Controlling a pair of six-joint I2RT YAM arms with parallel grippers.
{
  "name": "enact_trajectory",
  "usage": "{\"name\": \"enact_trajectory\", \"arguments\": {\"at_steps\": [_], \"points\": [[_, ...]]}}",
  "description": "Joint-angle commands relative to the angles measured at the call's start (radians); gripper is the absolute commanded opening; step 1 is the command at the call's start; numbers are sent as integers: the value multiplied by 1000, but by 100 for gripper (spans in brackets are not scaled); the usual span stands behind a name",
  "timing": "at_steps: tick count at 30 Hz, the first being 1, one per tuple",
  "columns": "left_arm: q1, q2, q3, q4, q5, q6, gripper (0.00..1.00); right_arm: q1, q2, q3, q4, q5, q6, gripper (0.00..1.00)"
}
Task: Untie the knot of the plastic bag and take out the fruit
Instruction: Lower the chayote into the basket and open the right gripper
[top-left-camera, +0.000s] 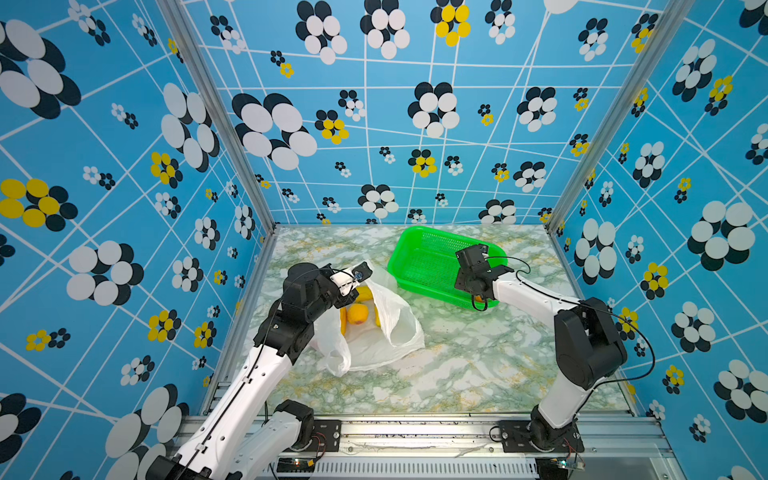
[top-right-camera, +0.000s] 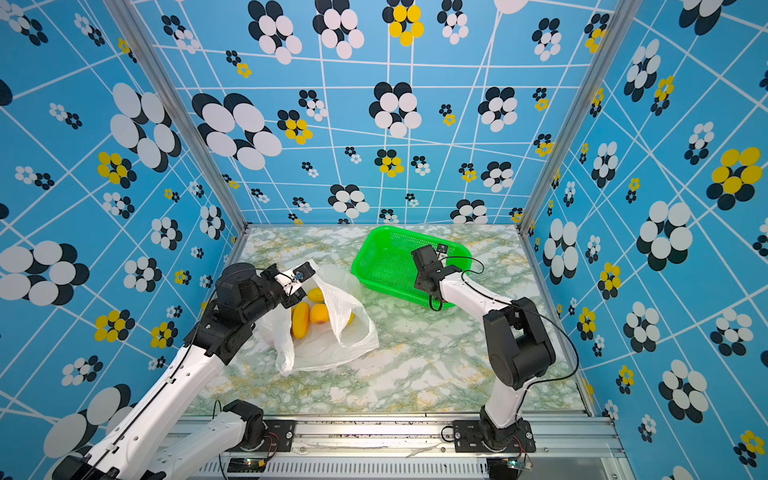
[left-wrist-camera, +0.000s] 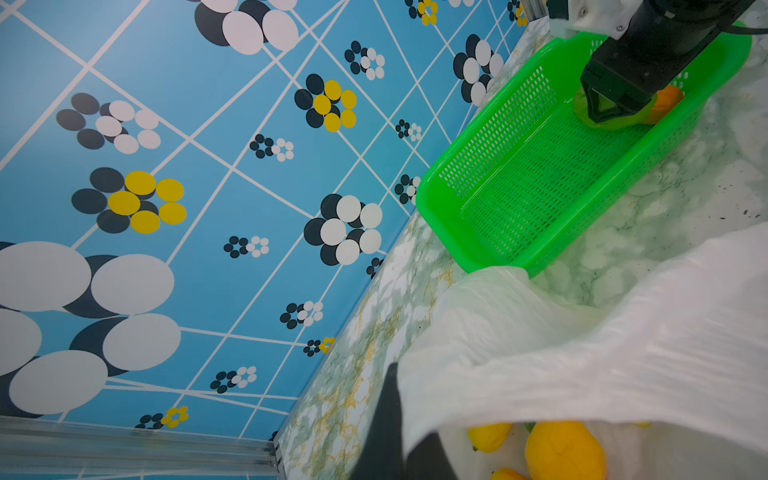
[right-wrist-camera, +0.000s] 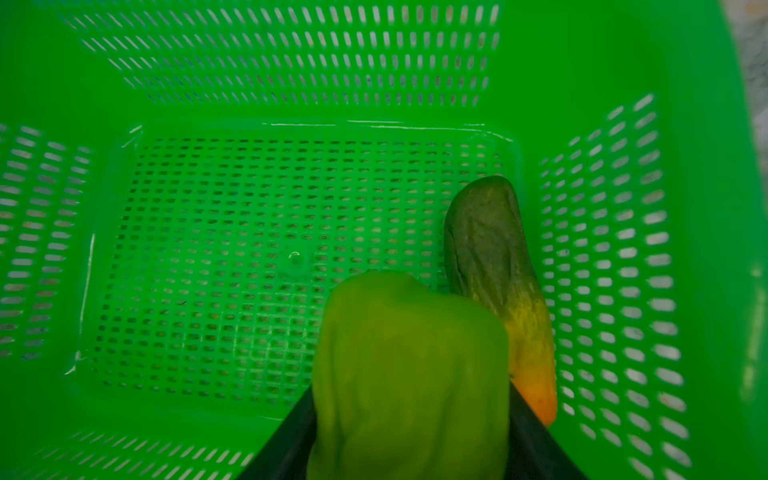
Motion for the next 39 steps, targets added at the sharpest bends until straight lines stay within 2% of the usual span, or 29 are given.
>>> {"name": "enact_trajectory", "arguments": {"at_steps": [1, 9, 16, 21, 34, 39], "points": [[-3, -22, 9, -2, 2, 4, 0, -7, 28, 27, -41, -69, 45, 29], [0, -16, 12, -6, 3, 7, 0, -7, 32, 1, -33, -41, 71, 45], [1, -16, 12, -1, 7, 4, 0, -8, -72, -74, -2, 41, 82, 57], [-6, -26, 6, -1, -6, 10, 0, -7, -114, -108, 23, 40, 91, 67], [-8, -25, 3, 8, -9, 14, 0, -6, -191, -161, 67, 55, 82, 70], [-7, -26, 4, 2, -12, 13, 0, -6, -159, -158, 77, 36, 85, 72]]}}
